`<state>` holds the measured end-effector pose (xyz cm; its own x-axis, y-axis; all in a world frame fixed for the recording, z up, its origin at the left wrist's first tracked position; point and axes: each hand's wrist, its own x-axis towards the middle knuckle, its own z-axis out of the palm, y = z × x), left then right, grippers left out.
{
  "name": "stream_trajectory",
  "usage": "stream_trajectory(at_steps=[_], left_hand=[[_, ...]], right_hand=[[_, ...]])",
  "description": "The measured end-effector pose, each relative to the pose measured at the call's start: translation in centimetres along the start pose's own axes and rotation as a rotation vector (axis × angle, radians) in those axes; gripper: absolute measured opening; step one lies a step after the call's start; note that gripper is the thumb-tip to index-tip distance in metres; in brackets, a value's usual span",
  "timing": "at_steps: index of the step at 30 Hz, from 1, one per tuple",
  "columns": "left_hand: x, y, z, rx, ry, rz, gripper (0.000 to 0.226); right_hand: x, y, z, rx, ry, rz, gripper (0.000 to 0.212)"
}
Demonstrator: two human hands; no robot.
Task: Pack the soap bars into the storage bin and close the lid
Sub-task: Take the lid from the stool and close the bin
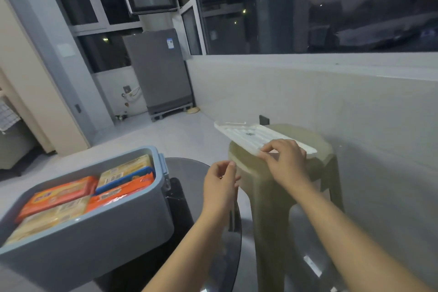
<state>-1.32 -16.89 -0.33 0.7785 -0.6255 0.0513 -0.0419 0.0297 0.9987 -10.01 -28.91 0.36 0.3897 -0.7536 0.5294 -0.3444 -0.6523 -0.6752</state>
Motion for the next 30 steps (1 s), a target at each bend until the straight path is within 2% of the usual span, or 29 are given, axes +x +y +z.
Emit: stream_trajectory(at_steps=[4,7,9,15,18,24,30], left_hand=[[-0.6,2.6,-1.5,0.012,0.002,0.089,0.031],[-0.9,4.6,-3.0,0.062,0.045,0.203,0.048],[-1.4,6.0,-4.4,0.078,0.084,0.269,0.054],[-3.1,10.1,-9.6,0.086,0.147,0.452,0.061],[-3.8,11.3,-11.9,0.164,0.188,0.543,0.066],[-5.6,13.0,-16.4,0.384,0.332,0.694,0.067],[-5.8,12.8,-22.2,0.559,0.493,0.717,0.062]], right_hand=[[-1.8,-4.4,-1.8,0.206,0.077,-0.067,0.006],[-3.3,-7.1,-2.6,0.461,0.039,-0.039,0.017],[-3.9,-8.5,-2.7,0.635,0.006,-0.010,0.014],[-4.9,-12.8,-2.0,0.957,-0.113,0.006,0.017],[-5.4,-15.1,-1.3,1.061,-0.183,-0.008,0.011],[-5.4,-19.4,0.0,1.304,-0.259,-0.005,0.015],[-3.8,-21.4,0.9,1.398,-0.320,0.122,0.027]])
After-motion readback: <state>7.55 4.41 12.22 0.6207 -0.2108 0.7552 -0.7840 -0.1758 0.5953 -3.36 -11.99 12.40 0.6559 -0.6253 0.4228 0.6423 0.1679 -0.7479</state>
